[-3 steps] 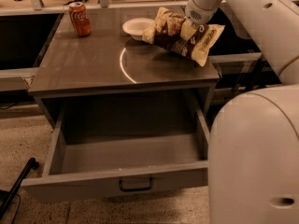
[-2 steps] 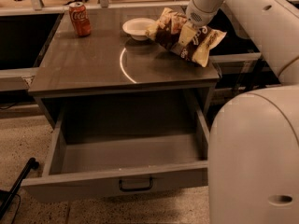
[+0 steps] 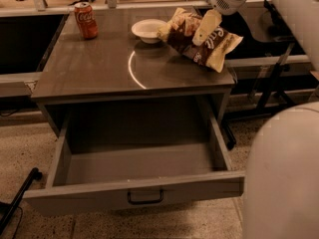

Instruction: Pick brown chip bag from top drawer and place on counter

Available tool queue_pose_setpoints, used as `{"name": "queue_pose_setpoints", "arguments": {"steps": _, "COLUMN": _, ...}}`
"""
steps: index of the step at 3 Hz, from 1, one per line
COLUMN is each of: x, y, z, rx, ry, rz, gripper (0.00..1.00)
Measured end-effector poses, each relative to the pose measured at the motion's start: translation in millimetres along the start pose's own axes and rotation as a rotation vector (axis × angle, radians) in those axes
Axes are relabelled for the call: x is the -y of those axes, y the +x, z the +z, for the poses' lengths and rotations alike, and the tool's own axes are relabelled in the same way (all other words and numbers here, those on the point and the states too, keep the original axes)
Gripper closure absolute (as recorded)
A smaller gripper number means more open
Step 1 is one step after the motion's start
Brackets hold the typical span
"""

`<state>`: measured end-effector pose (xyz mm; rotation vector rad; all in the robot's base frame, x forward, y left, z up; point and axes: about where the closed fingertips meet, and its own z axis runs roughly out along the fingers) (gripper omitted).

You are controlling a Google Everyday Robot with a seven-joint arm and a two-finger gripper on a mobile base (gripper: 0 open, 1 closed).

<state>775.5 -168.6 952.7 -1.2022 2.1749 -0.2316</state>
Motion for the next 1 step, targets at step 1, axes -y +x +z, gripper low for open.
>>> {"name": "queue_pose_setpoints", "arguments": {"steps": 1, "x": 11.9, "y": -12.3, "z": -46.9, "rx": 0.084, "ry": 0.052, "rz": -0.024, "gripper": 0.00}}
